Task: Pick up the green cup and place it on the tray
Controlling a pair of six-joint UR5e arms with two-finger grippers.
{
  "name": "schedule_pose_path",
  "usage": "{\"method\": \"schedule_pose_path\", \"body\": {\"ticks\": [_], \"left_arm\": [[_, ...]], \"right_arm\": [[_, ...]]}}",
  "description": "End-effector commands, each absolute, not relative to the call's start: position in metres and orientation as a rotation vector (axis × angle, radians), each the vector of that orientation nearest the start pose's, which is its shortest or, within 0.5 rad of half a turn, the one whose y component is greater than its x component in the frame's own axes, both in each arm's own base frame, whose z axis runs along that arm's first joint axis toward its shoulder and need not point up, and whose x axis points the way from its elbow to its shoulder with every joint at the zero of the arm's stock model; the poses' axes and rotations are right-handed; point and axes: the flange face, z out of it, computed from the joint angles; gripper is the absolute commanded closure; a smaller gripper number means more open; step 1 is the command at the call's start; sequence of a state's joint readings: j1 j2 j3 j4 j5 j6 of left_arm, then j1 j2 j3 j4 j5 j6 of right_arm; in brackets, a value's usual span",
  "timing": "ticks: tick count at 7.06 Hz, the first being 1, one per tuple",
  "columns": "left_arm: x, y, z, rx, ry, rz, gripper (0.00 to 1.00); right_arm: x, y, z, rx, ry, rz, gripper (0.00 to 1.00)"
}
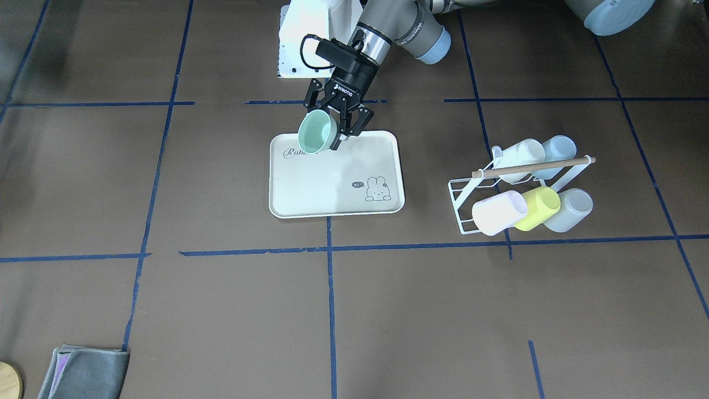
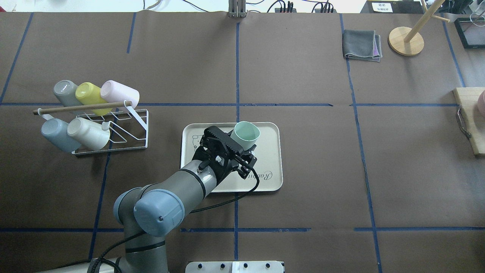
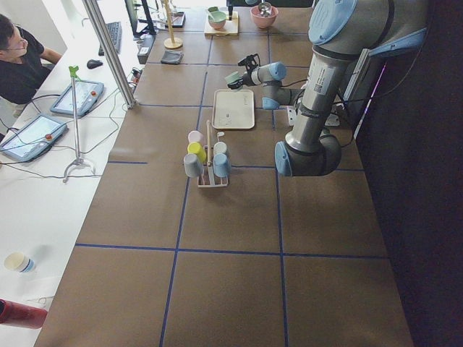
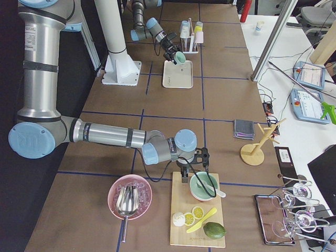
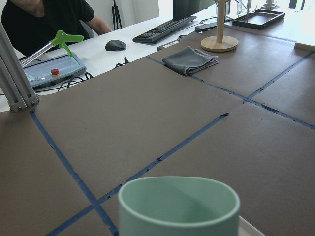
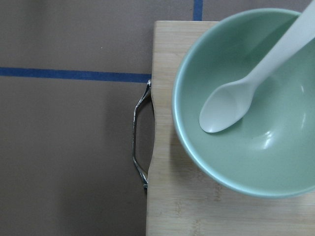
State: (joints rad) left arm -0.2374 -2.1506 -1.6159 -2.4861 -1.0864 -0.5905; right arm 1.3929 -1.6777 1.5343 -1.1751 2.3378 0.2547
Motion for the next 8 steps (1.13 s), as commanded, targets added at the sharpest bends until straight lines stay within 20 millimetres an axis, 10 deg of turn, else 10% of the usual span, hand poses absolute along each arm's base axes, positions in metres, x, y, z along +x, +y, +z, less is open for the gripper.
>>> {"method": "schedule_pose_path", "body": {"ticks": [1, 5, 8], "left_arm": [[0.605, -0.329, 0.227, 1.199, 1.113, 0.18, 0.82], [0.604, -0.327, 0.225, 1.253, 1.136, 0.216, 0.86], [0.623, -0.336, 0.261, 1.307, 1.097, 0.241, 0.83]], "right_arm": [[-0.018, -0.461, 0.686, 0.07, -0.796, -0.024, 0.0], [-0.018, -0.461, 0.686, 0.07, -0.796, -0.024, 0.0], [-0.018, -0.461, 0.686, 0.068, -0.796, -0.022, 0.0]]}}
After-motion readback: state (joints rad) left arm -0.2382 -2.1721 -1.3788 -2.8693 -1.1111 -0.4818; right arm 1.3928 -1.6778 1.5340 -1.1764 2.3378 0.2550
